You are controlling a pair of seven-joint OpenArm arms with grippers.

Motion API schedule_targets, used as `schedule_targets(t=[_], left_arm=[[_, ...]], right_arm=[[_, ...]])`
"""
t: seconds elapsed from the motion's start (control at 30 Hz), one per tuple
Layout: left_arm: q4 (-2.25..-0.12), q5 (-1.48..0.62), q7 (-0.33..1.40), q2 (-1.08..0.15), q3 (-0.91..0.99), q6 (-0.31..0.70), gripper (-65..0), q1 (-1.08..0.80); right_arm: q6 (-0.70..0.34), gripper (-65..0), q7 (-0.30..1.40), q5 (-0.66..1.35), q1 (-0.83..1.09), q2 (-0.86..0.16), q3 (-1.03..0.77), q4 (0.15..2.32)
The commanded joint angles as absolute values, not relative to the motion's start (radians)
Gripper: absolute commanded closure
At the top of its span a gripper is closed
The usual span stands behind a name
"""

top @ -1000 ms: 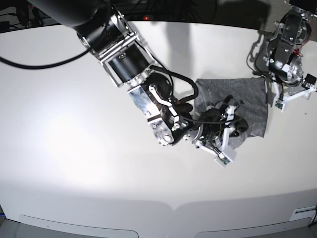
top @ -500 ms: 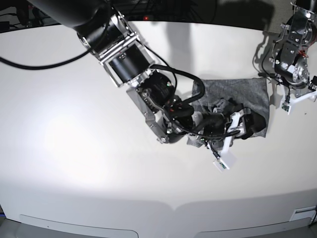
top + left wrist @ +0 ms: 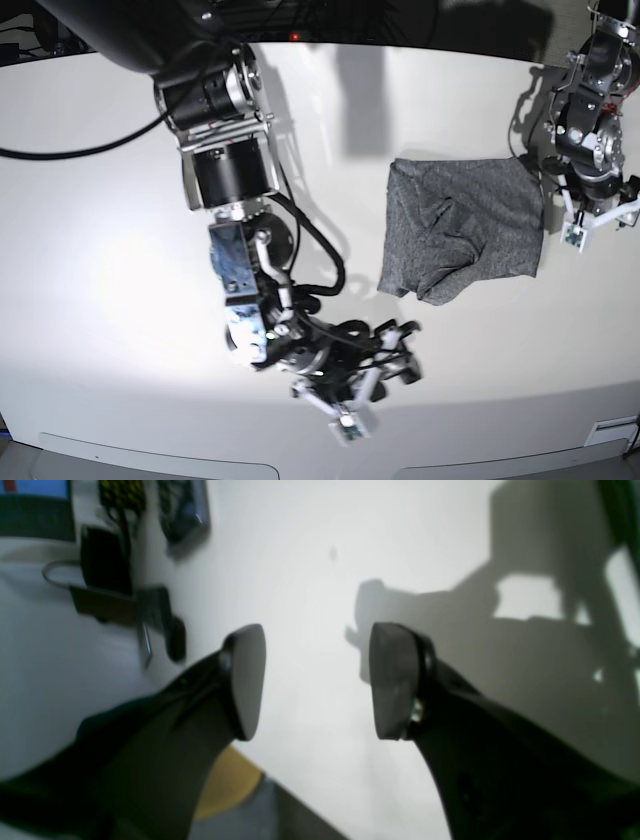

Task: Fold the T-shirt properly
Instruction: 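Release the folded end and withdraw the right gripper, then press and adjust the folded bundle with the left gripper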

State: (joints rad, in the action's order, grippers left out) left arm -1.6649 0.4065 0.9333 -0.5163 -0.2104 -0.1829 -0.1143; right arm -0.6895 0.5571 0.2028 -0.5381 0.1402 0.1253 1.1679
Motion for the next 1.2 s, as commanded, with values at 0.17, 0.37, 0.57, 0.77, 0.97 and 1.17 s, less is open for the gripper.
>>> schedule_targets(t=[0.17, 0.37, 0.57, 0.77, 0.97, 1.17], left_arm=[[-1.871, 0.214, 0.807, -0.524, -0.204, -0.099, -32.6, -0.088], [-2.022, -0.059, 0.769, -0.493, -0.205, 0.111, -32.6, -0.081], [-2.023, -0.081, 0.820, -0.354, -0.205, 0.192, -32.6, -0.093], [-2.022, -0.029, 0.821, -0.264, -0.249, 0.213, -32.6, -0.117], [-1.956, 0.135, 0.772, -0.264, -0.341, 0.099, -32.6, -0.116], [-1.814, 0.196, 0.769, -0.264, -0.364, 0.059, -32.6, -0.116]], right_arm=[[-0.698, -31.5, 0.538, 0.213, -0.470, -0.058, 0.045, 1.186], [-0.698, -26.0, 0.520, 0.250, -0.326, -0.248, 0.046, 1.194], [-0.698, -26.0, 0.559, 0.295, -0.245, -0.334, 0.003, 1.237], [-0.698, -26.0, 0.559, 0.349, -0.249, -0.336, -0.107, 1.238], [-0.698, -26.0, 0.570, 0.397, -0.249, -0.335, -0.144, 1.238], [-0.698, -26.0, 0.577, 0.398, -0.249, -0.335, -0.144, 1.238]])
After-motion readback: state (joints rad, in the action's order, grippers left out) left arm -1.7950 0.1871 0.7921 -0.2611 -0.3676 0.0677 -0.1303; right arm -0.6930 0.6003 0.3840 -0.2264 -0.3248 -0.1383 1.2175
